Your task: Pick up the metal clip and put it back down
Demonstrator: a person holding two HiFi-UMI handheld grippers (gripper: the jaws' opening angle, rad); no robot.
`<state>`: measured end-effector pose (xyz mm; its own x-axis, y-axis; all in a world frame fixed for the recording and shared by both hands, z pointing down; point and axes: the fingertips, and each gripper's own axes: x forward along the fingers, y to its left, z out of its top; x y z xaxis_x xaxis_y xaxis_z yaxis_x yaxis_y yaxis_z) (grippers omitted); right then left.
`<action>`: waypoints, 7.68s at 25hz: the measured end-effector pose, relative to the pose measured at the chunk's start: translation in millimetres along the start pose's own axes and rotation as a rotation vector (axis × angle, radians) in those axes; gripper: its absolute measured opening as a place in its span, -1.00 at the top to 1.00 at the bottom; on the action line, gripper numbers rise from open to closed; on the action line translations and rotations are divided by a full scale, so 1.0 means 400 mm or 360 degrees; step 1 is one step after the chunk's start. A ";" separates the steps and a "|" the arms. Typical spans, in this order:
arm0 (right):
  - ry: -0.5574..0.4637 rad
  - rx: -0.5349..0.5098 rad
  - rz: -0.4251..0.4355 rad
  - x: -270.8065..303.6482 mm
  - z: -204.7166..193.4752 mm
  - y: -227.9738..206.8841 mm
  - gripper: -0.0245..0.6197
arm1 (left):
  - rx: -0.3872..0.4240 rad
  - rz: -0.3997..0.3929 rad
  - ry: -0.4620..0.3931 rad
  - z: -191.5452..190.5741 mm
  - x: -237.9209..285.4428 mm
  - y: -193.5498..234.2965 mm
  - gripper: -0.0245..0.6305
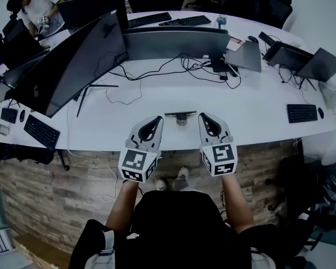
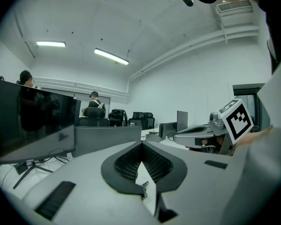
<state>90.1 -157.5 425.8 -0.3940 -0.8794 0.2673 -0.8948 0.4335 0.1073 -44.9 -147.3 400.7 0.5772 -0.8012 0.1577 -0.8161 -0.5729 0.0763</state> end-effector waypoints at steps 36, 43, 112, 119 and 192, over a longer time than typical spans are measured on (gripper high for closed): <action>0.0918 -0.0639 0.0631 0.303 -0.517 0.090 0.84 | -0.0249 0.0272 0.0340 -0.267 0.109 0.120 0.89; 0.1013 -0.0924 0.0726 0.348 -0.585 0.110 0.61 | -0.0275 0.0300 0.0378 -0.298 0.103 0.150 0.89; 0.0988 -0.0851 0.0522 0.375 -0.566 0.064 0.84 | -0.0188 0.0303 0.0335 -0.250 0.096 0.173 0.89; 0.0853 -0.0637 0.0390 0.333 -0.442 0.028 0.84 | -0.0130 0.0251 0.0264 -0.198 0.102 0.152 0.89; 0.0072 -0.0082 0.0150 0.118 0.074 -0.068 0.84 | 0.0161 0.0206 -0.0021 0.071 0.057 0.114 0.89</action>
<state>89.5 -216.7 407.4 -0.4650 -0.8250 0.3213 -0.8418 0.5244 0.1282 -68.1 -196.5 379.8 0.4684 -0.8712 0.1467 -0.8769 -0.4788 -0.0432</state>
